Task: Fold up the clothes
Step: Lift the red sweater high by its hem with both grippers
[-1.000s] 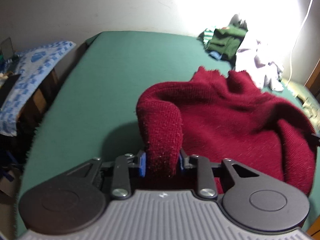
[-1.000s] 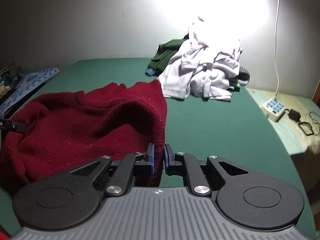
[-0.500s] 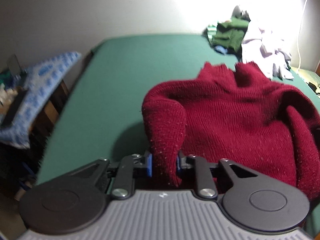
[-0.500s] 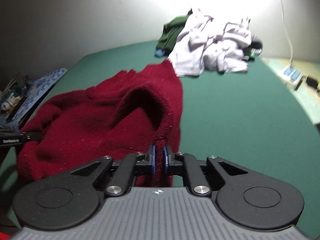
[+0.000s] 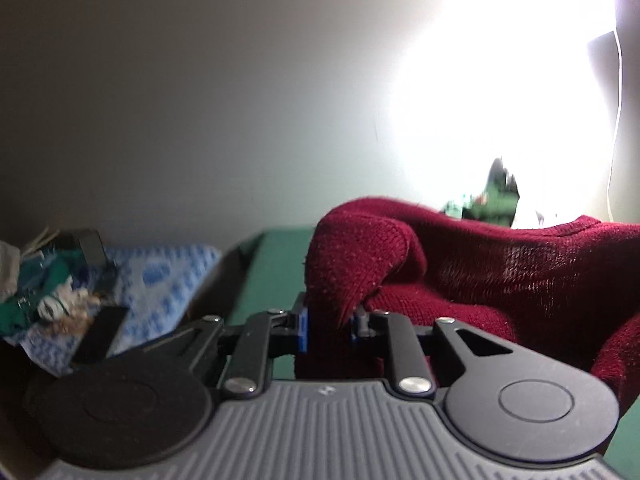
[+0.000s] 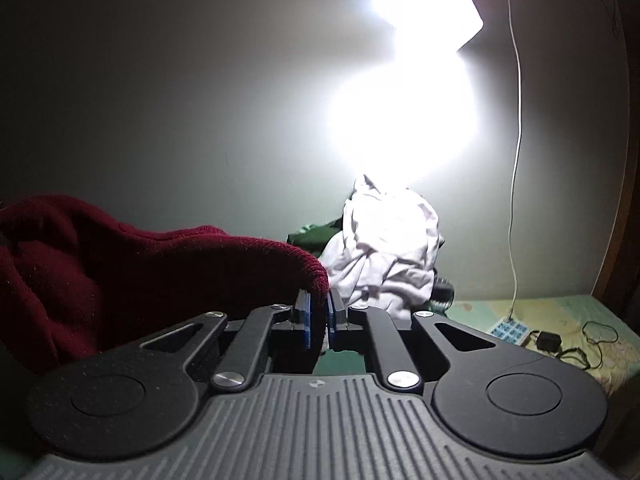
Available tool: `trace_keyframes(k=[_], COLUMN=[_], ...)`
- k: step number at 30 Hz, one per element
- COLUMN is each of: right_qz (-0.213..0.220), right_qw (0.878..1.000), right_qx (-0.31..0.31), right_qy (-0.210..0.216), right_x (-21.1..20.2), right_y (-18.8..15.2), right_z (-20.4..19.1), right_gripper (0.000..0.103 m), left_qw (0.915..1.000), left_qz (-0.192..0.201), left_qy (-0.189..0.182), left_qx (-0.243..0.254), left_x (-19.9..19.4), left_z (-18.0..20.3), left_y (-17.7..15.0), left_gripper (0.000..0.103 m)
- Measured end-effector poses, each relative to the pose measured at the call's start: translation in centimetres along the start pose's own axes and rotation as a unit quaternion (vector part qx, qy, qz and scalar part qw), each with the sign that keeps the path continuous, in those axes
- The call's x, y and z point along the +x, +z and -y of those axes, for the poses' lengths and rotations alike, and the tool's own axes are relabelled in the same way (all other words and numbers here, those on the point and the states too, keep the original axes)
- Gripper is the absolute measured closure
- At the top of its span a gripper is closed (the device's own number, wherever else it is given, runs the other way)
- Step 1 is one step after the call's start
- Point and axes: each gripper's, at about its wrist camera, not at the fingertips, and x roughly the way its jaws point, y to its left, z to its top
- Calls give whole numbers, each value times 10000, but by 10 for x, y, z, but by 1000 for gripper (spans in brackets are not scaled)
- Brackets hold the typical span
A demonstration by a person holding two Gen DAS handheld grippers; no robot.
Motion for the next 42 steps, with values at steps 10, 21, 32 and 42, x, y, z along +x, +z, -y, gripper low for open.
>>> trace_keyframes(k=[10,21,32,42], right_qz=[1181,2285,3188,2118], right_qw=[9927,9725,9455,9770], right_qx=[197,438,631,181], right_qy=[-118,-92,-180,-173], right_x=[-44,-79,-104,-13], right_y=[58,103,131,108], right_z=[24,39,48,29], right_gripper=[95,95,95,95], left_qw=[9936,9783,9609,9849], left_qz=[1130,2062,2766,1731], left_qy=[73,123,54,26], left_qx=[-20,146,106,-93], left_x=[-72,-135,-175,-80], left_z=[-13,-15,-17,-20], left_y=[55,90,105,91], left_gripper=[84,83,83,83])
